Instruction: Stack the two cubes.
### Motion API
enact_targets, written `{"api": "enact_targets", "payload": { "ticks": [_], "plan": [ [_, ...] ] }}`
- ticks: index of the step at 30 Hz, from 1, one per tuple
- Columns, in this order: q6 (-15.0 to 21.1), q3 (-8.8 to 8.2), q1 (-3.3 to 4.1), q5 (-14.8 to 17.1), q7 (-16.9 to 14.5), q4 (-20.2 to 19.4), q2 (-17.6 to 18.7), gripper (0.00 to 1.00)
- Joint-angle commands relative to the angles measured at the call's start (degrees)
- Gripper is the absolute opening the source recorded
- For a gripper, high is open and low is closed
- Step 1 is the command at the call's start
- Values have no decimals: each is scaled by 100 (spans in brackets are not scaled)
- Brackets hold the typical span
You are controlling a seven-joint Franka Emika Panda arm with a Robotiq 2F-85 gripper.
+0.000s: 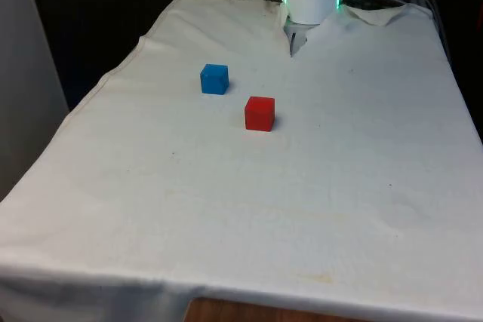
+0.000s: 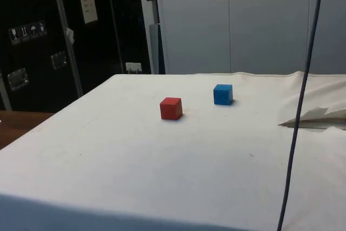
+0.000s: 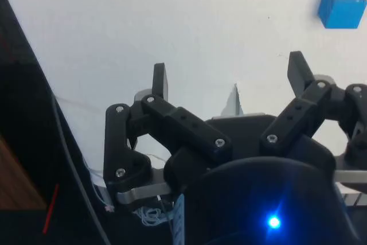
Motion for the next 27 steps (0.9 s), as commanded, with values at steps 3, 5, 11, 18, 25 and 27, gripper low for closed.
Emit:
{"api": "enact_targets", "payload": {
  "ticks": [3, 5, 11, 18, 25, 27],
  "plan": [
    [74, 11, 11, -103, 63, -206, -189, 100],
    [115, 17, 17, -155, 86, -344, -309, 100],
    [206, 29, 17, -241, 109, -596, -516, 100],
    [350, 40, 17, -367, 138, -934, -814, 100],
    [762, 52, 11, -464, 160, -1490, -1192, 100],
    [762, 52, 11, -464, 160, -1490, -1192, 100]
  ]
}}
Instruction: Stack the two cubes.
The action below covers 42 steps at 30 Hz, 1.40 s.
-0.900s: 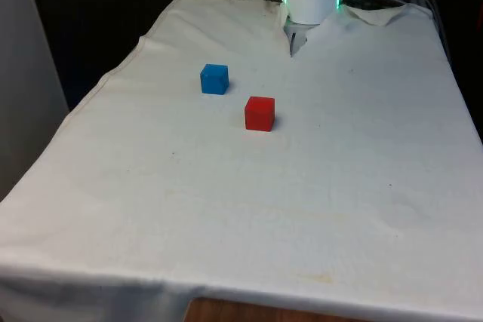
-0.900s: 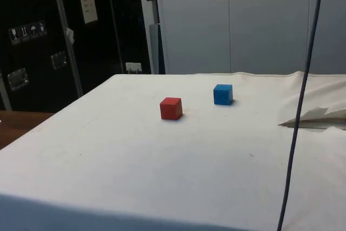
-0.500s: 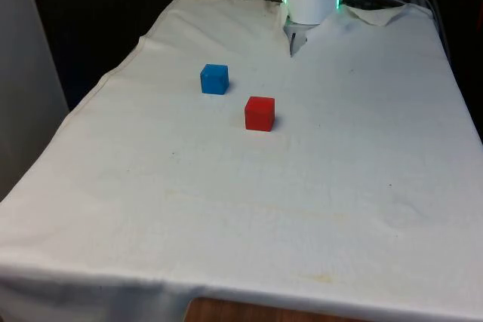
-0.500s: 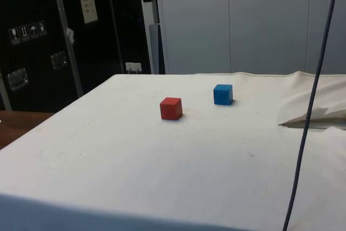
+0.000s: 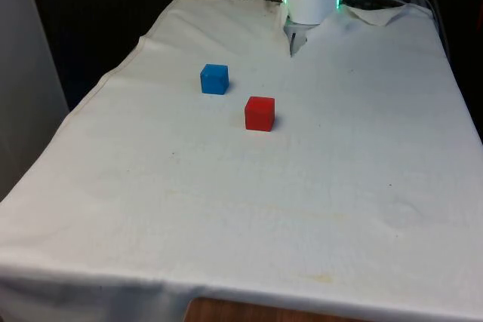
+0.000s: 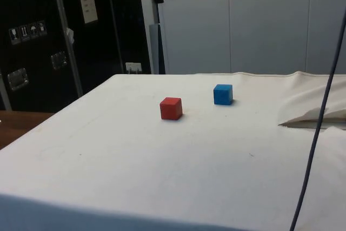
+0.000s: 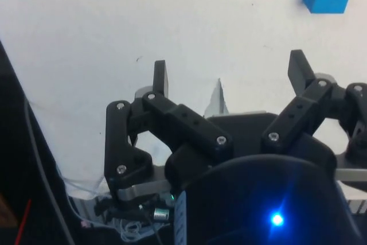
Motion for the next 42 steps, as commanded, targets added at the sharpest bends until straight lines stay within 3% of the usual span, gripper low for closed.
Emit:
{"api": "enact_targets", "payload": {
  "ticks": [1, 18, 19, 27, 28, 36, 37, 42],
  "plan": [
    [183, 17, -6, -57, 57, -166, -115, 100],
    [1301, 11, -34, -69, 34, -1398, -802, 100],
    [1226, 0, -17, -17, 0, -1358, -756, 100],
    [1868, -23, -52, -74, 0, -1942, -1043, 100],
    [1759, -29, -29, -23, -23, -1862, -991, 100],
    [2452, -46, -103, -74, -40, -2447, -1197, 100],
    [2343, -52, -74, -23, -57, -2372, -1152, 100],
    [2825, -46, -149, -86, -57, -2756, -1266, 100]
  ]
}}
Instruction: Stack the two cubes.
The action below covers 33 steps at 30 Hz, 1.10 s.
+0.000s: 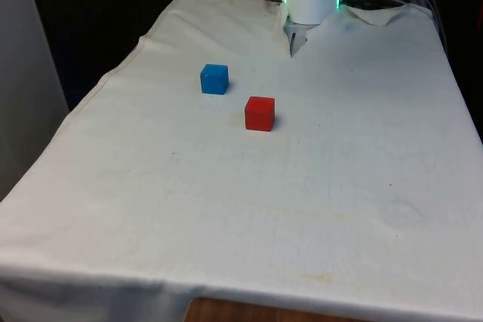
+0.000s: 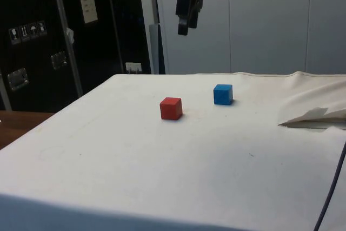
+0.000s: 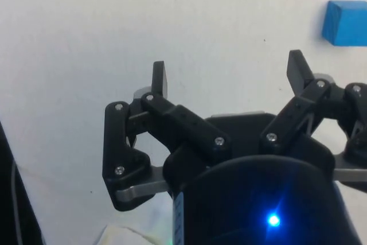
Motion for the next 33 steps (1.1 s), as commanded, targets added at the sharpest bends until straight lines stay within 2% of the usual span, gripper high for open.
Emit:
{"api": "enact_targets", "payload": {
  "ticks": [1, 3, 4, 5, 11, 13, 14, 15, 21, 22, 23, 31, 32, 33],
  "plan": [
    [143, 11, -40, -63, 17, -109, -57, 100],
    [264, 11, -52, -69, 6, -201, -69, 100],
    [178, 0, -23, 0, -17, -149, -34, 100],
    [315, 11, -63, -69, 6, -241, -69, 100],
    [539, -57, -109, -74, -97, -424, -34, 100],
    [544, -92, -115, -74, -138, -424, 6, 100],
    [487, -109, -74, -11, -155, -418, -23, 100],
    [544, -126, -120, -74, -166, -418, 46, 100],
    [521, -252, -155, -92, -292, -407, 178, 100],
    [487, -252, -103, -17, -292, -401, 143, 100],
    [521, -281, -160, -97, -309, -407, 195, 100],
    [579, -539, -183, -189, -470, -413, 407, 100],
    [498, -550, -138, -120, -481, -401, 378, 100],
    [584, -561, -189, -195, -481, -418, 430, 100]
  ]
}}
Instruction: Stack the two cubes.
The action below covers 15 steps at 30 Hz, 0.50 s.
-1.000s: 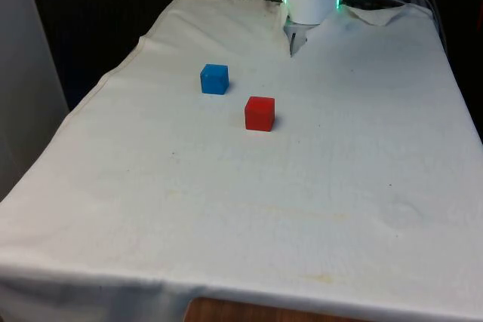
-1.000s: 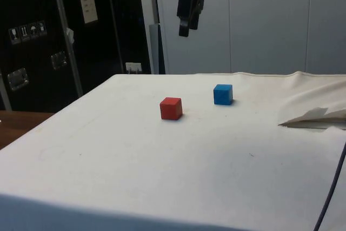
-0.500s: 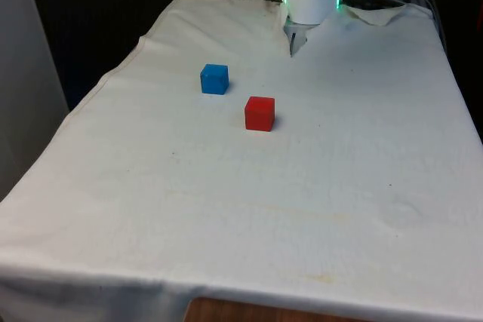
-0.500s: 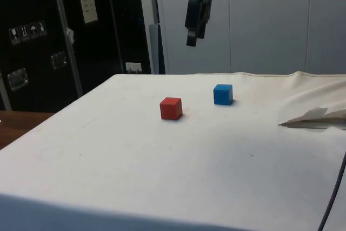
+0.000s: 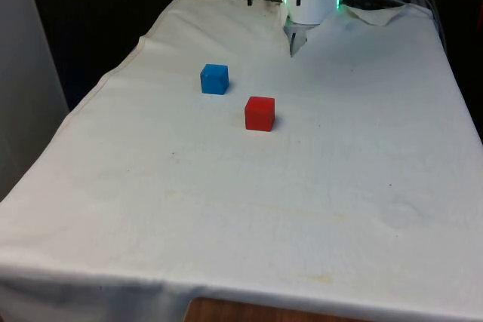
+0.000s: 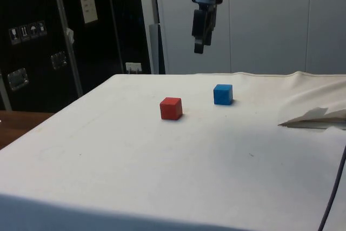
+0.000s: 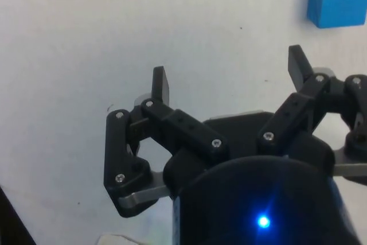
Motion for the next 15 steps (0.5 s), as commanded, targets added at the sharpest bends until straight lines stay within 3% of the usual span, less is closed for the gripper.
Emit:
{"api": "enact_targets", "payload": {
  "ticks": [1, 9, 10, 11, 15],
  "plan": [
    [86, -11, -46, -80, 6, -17, 46, 100],
    [252, -241, -69, -183, -97, -52, 264, 100],
    [160, -258, -23, -103, -120, -23, 258, 100],
    [269, -264, -74, -189, -109, -52, 286, 100],
    [344, -372, -92, -218, -178, -57, 401, 100]
  ]
}}
